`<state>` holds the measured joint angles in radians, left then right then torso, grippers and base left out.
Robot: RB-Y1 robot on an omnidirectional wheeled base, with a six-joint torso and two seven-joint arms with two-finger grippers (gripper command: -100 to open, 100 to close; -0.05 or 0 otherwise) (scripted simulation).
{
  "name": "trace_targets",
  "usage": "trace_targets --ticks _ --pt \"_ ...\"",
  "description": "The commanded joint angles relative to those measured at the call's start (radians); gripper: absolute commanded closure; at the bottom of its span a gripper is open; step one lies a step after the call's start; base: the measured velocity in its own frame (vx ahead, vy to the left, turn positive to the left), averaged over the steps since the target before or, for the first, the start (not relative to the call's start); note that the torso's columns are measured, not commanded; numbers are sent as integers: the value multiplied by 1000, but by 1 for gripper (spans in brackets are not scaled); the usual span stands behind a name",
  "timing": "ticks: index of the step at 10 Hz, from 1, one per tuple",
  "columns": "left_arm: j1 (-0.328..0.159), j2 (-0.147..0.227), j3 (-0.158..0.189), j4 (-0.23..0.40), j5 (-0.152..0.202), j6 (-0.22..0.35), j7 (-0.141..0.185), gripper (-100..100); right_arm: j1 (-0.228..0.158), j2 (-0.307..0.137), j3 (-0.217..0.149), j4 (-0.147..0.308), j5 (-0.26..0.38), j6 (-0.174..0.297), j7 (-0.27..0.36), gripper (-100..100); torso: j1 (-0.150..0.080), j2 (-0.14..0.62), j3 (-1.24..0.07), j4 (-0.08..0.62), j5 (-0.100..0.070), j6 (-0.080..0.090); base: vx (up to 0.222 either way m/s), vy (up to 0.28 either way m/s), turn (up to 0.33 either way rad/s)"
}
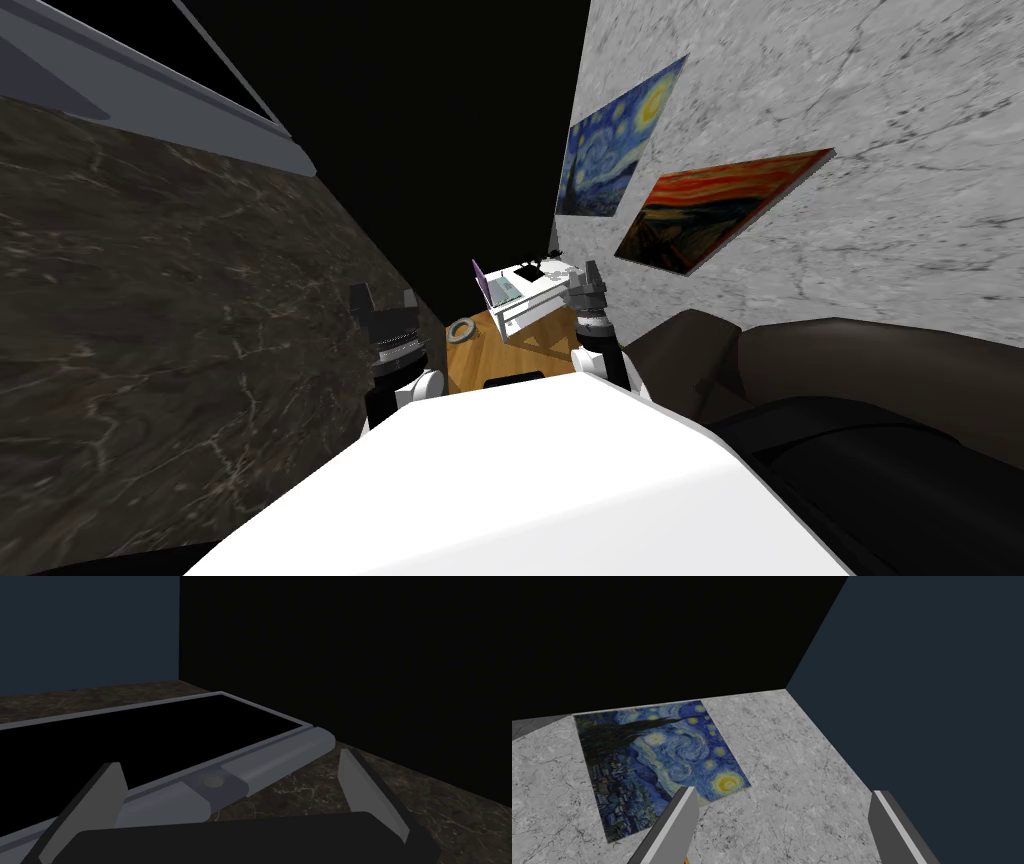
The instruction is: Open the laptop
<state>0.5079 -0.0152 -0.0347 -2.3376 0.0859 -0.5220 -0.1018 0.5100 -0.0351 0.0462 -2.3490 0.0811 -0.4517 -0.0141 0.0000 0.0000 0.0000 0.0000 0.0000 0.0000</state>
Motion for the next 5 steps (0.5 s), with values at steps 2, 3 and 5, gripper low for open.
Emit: trace_targets --ticks 2,3,5 --pt "0 0 0 0 0 0 0 0 0 0 0 0 0 0 0 0 0 104 -209 105 0 0 0 0 0" --pt "0 0 0 0 0 0 0 0 0 0 0 0 0 0 0 0 0 175 -351 176 0 0 0 0 0" --pt "0 0 0 0 0 0 0 0 0 0 0 0 0 0 0 0 0 322 -644 322 0 0 0 0 0"
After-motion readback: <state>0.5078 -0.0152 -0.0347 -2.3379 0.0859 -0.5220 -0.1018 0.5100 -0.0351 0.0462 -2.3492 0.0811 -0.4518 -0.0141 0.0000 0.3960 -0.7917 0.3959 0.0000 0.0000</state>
